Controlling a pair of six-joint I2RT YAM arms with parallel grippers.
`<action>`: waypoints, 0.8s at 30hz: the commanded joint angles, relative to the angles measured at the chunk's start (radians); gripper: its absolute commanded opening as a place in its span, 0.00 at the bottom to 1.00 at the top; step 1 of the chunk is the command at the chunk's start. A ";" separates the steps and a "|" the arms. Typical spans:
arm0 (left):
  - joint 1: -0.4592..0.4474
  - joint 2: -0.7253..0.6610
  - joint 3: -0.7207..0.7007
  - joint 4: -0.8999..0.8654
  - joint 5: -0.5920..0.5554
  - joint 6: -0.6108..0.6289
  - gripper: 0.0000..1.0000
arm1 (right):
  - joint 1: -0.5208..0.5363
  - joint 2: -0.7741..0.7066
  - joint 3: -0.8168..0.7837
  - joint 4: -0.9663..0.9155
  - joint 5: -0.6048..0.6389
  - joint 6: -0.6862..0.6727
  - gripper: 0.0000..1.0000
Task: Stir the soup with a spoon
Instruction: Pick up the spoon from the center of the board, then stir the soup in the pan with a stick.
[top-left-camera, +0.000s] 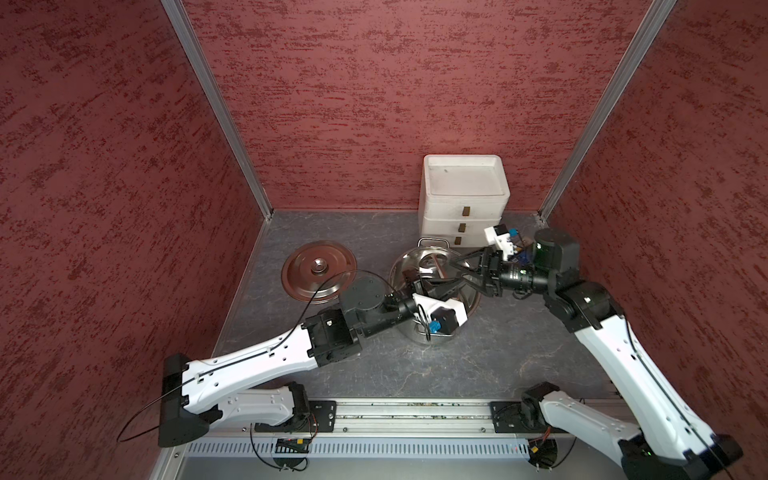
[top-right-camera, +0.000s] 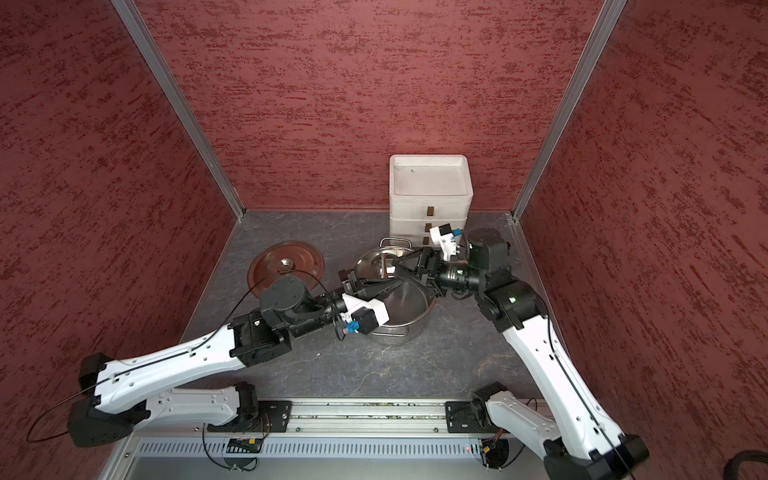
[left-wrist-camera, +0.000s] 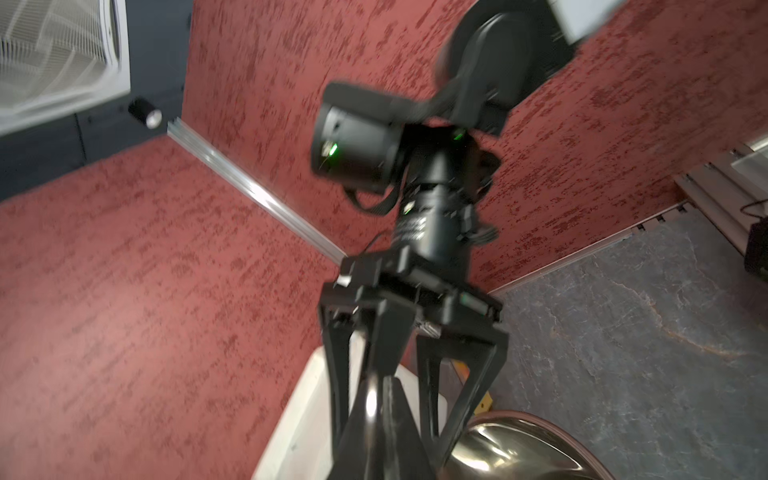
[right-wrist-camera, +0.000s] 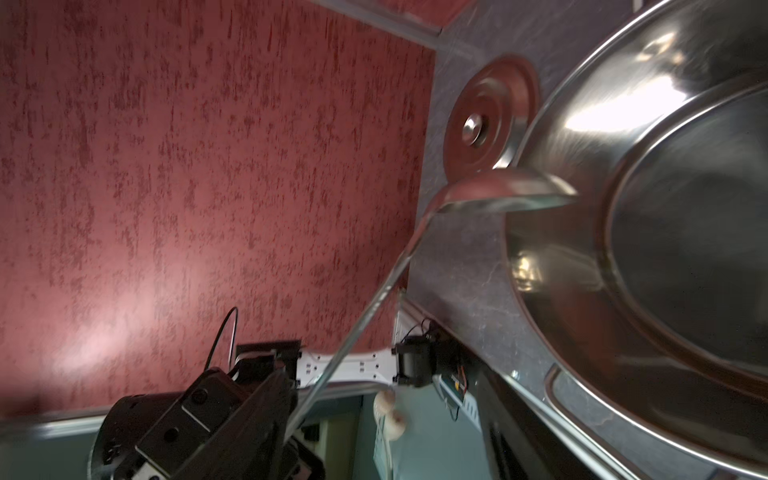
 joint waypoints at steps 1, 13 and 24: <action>0.054 0.004 0.037 -0.073 -0.089 -0.291 0.00 | 0.006 -0.180 -0.088 -0.162 0.450 -0.024 0.76; 0.204 0.190 0.073 -0.151 -0.129 -0.557 0.00 | 0.006 -0.332 -0.155 -0.278 0.621 -0.066 0.73; 0.348 0.436 0.212 -0.158 -0.115 -0.633 0.00 | 0.005 -0.392 -0.150 -0.366 0.673 -0.085 0.71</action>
